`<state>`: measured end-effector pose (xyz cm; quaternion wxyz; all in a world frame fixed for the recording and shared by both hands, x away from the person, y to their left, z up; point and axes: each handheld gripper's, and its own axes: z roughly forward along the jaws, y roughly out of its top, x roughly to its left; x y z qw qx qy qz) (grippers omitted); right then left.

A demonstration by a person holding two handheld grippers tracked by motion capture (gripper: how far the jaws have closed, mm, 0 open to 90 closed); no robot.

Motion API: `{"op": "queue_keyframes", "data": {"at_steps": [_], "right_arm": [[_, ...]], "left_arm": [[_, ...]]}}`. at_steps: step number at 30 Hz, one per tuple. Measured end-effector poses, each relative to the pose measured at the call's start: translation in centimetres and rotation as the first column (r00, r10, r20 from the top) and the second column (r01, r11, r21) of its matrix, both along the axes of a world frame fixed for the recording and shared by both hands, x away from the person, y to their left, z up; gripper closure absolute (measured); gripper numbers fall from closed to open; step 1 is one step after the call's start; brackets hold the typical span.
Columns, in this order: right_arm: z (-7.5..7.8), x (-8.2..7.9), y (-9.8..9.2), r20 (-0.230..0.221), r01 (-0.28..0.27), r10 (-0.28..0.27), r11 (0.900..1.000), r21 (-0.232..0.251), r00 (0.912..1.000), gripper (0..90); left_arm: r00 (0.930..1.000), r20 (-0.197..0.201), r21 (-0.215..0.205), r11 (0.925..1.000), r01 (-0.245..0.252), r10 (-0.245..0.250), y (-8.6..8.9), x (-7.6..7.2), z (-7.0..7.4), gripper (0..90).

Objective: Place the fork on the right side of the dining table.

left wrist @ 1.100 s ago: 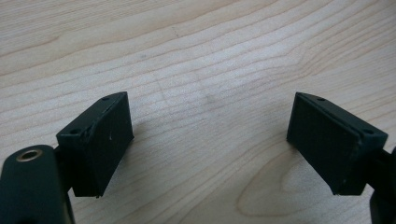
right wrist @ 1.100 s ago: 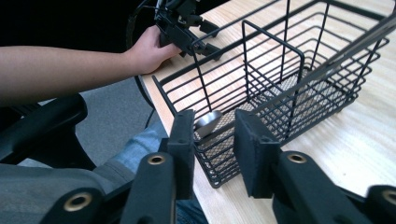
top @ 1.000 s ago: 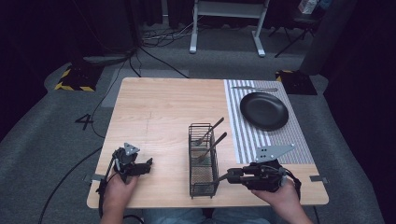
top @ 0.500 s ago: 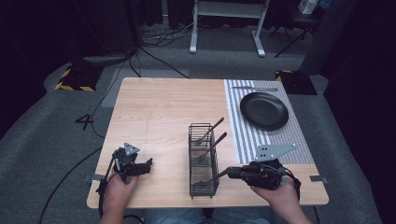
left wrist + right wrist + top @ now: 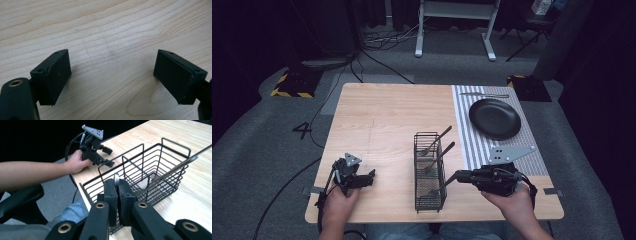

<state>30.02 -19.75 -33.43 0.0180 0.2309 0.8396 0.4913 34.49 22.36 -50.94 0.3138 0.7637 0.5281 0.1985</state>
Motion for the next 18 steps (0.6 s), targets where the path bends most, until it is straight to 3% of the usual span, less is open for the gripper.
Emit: {"op": "queue_keyframes", "data": {"at_steps": [18], "right_arm": [[2.7,1.0,-2.0,-0.005,0.033,-0.032,0.992,0.119,0.9995,87.2]], "left_arm": [[1.0000,0.000,-0.001,1.0000,-0.001,0.001,0.0,0.0,0.0,14.4]]}}
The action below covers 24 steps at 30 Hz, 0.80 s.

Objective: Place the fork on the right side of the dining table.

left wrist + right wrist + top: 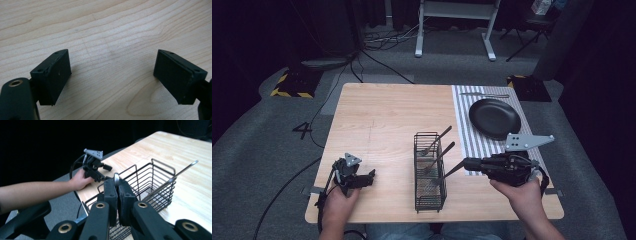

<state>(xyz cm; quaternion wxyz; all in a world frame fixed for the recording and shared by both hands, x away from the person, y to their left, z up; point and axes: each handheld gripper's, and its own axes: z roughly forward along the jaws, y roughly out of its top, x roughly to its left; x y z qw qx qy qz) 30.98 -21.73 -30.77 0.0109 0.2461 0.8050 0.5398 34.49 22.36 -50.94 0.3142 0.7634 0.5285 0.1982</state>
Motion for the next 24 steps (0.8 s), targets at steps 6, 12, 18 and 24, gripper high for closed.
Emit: {"op": "queue_keyframes", "data": {"at_steps": [6,12,18,24], "right_arm": [[1.3,-0.2,-1.3,0.020,0.028,-0.029,0.999,0.039,0.9994,87.2],[2.7,-0.6,-3.0,0.044,0.063,-0.066,0.996,0.067,0.9969,87.2],[3.7,-0.8,-4.7,0.056,0.103,-0.108,0.992,0.080,0.9926,87.2],[4.7,-0.9,-7.5,0.071,0.175,-0.183,0.979,0.110,0.9805,87.2]], "left_arm": [[1.0000,0.000,0.000,1.0000,0.000,0.000,0.0,0.0,0.0,14.4],[1.0000,0.000,-0.001,1.0000,0.000,0.000,0.0,0.0,0.0,14.5],[1.0000,-0.002,-0.004,1.0000,-0.002,0.002,0.0,0.0,0.0,14.6],[1.0000,-0.001,-0.005,1.0000,-0.001,0.001,0.0,0.0,0.0,14.8]]}}
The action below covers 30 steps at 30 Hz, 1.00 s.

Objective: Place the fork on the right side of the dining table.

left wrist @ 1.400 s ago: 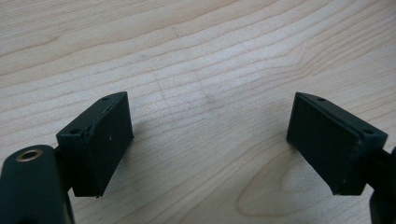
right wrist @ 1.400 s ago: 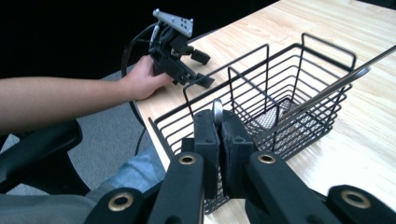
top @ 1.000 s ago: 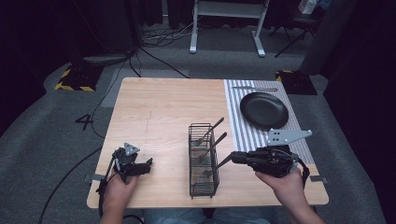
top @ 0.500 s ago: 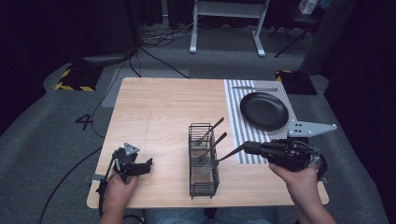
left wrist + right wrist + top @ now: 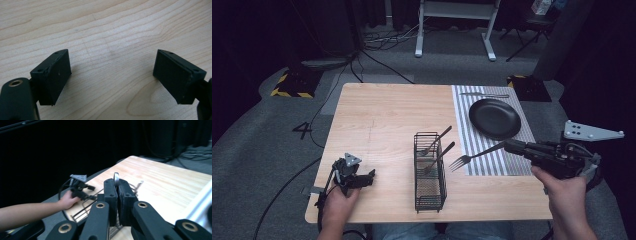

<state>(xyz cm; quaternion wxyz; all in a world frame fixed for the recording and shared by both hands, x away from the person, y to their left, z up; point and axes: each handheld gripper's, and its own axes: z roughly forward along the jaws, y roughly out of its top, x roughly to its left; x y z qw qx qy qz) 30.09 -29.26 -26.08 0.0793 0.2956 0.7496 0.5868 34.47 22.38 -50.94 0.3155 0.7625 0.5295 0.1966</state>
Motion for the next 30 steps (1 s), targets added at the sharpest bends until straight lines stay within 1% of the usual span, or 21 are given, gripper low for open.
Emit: {"op": "queue_keyframes", "data": {"at_steps": [1,3,4,6,9,11,14,15,16,19,20,21,22,23,24,25,26,27,28,29,30], "right_arm": [[0.0,0.0,0.0,0.000,0.000,0.000,1.000,0.000,1.0000,87.2],[0.0,0.2,-0.7,-0.002,0.021,-0.021,1.000,0.004,0.9998,87.2],[0.0,0.4,-1.2,-0.008,0.041,-0.041,0.999,0.004,0.9991,87.2],[0.0,0.5,-1.4,-0.009,0.050,-0.050,0.999,0.002,0.9987,87.2],[0.1,1.0,-2.3,-0.012,0.086,-0.086,0.996,-0.004,0.9963,87.2],[0.1,1.1,-2.5,-0.014,0.094,-0.094,0.996,-0.002,0.9955,87.2],[0.1,1.8,-3.4,-0.020,0.131,-0.131,0.991,0.000,0.9912,87.2],[0.1,1.8,-3.4,-0.020,0.131,-0.131,0.991,0.000,0.9912,87.2],[0.0,2.2,-3.9,-0.021,0.150,-0.150,0.989,-0.005,0.9884,87.2],[0.0,2.6,-4.4,-0.026,0.168,-0.168,0.986,-0.007,0.9854,87.2],[-0.1,3.0,-4.9,-0.028,0.190,-0.190,0.982,-0.008,0.9814,87.2],[-0.1,3.0,-4.9,-0.028,0.190,-0.190,0.982,-0.008,0.9814,87.2],[-0.2,3.5,-5.3,-0.029,0.208,-0.208,0.978,-0.007,0.9777,87.2],[-0.2,3.5,-5.3,-0.029,0.208,-0.208,0.978,-0.007,0.9777,87.2],[-0.4,3.9,-5.8,-0.034,0.227,-0.227,0.974,-0.006,0.9734,87.2],[-0.4,3.9,-5.8,-0.034,0.227,-0.227,0.974,-0.006,0.9734,87.2],[-0.7,4.5,-6.2,-0.045,0.246,-0.246,0.969,-0.007,0.9683,87.2],[-0.7,4.5,-6.2,-0.045,0.246,-0.246,0.969,-0.007,0.9683,87.2],[-1.0,4.9,-6.4,-0.052,0.253,-0.253,0.967,-0.005,0.9660,87.3],[-1.3,5.2,-6.6,-0.062,0.263,-0.263,0.965,-0.004,0.9628,87.2],[-1.9,6.0,-7.1,-0.077,0.283,-0.282,0.959,-0.005,0.9562,87.2]], "left_arm": [[1.0000,0.000,0.000,1.0000,0.000,0.000,0.0,0.0,0.0,14.8],[1.0000,-0.001,0.000,1.0000,0.001,-0.001,0.0,0.0,0.0,14.8],[1.0000,-0.001,0.000,1.0000,0.000,0.000,0.0,0.0,0.0,14.8],[1.0000,0.000,0.000,1.0000,-0.001,0.001,0.0,0.0,0.0,14.8],[1.0000,0.000,0.000,1.0000,0.000,0.000,0.0,0.0,0.0,14.8],[1.0000,0.000,-0.001,1.0000,-0.001,0.001,0.0,0.0,0.0,14.8],[1.0000,-0.001,-0.001,1.0000,0.000,0.000,0.0,0.0,0.0,14.8],[1.0000,-0.001,-0.001,1.0000,0.000,0.000,0.0,0.0,0.0,14.8],[1.0000,0.001,0.000,1.0000,0.000,0.000,0.0,0.0,0.0,14.8],[1.0000,0.001,0.001,1.0000,0.001,-0.001,0.0,0.0,0.0,14.8],[1.0000,0.001,0.000,1.0000,0.000,0.000,0.0,0.0,0.0,14.8],[1.0000,0.001,0.000,1.0000,0.000,0.000,0.0,0.0,0.0,14.8],[1.0000,0.001,0.001,1.0000,0.000,0.000,0.0,0.0,0.0,14.8],[1.0000,0.001,0.001,1.0000,0.000,0.000,0.0,0.0,0.0,14.8],[1.0000,0.000,0.000,1.0000,0.000,0.000,0.0,0.0,0.0,14.8],[1.0000,0.000,0.000,1.0000,0.000,0.000,0.0,0.0,0.0,14.8],[1.0000,0.002,0.001,1.0000,0.000,0.000,0.0,0.0,0.0,14.8],[1.0000,0.002,0.001,1.0000,0.000,0.000,0.0,0.0,0.0,14.8],[1.0000,0.001,0.000,1.0000,0.000,0.000,0.0,0.0,0.0,14.8],[1.0000,0.001,0.000,1.0000,-0.001,0.001,0.0,0.0,0.0,14.8],[1.0000,0.002,0.001,1.0000,0.001,-0.001,0.0,0.0,0.0,14.8]]}}
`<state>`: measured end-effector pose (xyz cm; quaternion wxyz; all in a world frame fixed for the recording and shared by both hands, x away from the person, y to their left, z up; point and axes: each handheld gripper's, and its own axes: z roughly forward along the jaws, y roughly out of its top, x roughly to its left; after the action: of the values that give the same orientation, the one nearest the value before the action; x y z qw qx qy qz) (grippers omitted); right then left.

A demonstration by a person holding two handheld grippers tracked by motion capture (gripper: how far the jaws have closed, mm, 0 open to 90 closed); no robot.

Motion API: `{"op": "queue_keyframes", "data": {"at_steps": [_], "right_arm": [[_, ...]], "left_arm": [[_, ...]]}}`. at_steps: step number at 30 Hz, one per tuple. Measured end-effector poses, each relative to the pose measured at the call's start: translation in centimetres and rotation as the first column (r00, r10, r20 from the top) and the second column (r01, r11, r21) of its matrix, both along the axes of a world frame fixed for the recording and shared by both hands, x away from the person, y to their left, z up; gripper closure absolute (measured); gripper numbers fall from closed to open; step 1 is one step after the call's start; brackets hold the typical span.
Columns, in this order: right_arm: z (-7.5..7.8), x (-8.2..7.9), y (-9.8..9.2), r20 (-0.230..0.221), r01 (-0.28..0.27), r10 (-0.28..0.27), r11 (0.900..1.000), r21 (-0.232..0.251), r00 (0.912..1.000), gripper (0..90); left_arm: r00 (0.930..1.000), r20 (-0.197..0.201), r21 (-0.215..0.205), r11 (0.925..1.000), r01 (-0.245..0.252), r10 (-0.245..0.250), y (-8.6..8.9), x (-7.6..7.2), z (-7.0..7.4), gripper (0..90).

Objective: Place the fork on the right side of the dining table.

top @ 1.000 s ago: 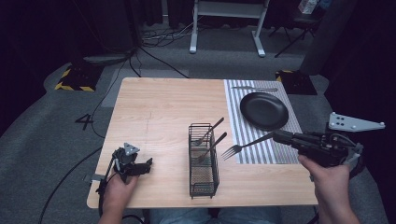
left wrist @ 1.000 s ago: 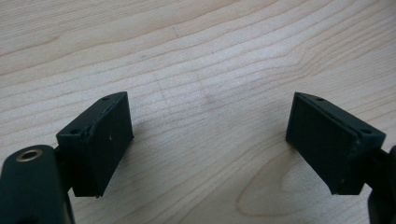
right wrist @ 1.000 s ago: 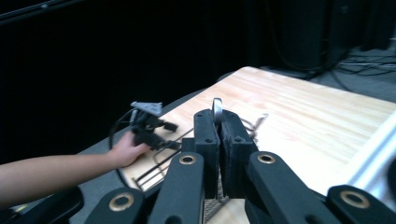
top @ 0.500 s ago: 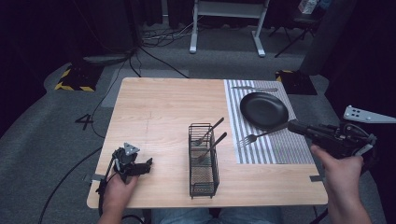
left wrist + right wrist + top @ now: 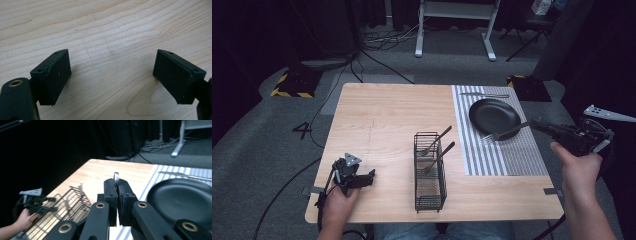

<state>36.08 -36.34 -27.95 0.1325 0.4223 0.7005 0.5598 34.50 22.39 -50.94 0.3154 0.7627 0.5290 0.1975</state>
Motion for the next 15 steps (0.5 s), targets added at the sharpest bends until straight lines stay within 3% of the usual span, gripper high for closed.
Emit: {"op": "queue_keyframes", "data": {"at_steps": [7,10,15], "right_arm": [[-1.9,2.3,-1.1,-0.044,0.067,-0.068,0.998,-0.014,0.9967,87.2],[-3.1,3.5,-1.3,-0.049,0.138,-0.143,0.987,-0.083,0.9885,87.2],[-4.4,4.4,-1.5,-0.072,0.163,-0.171,0.982,-0.100,0.9827,87.2]], "left_arm": [[1.0000,-0.001,-0.001,1.0000,0.000,0.000,0.0,0.0,0.0,14.8],[1.0000,-0.001,-0.001,1.0000,0.001,-0.001,0.0,0.0,0.0,14.8],[1.0000,-0.001,0.000,1.0000,0.001,-0.001,0.0,0.0,0.0,14.8]]}}
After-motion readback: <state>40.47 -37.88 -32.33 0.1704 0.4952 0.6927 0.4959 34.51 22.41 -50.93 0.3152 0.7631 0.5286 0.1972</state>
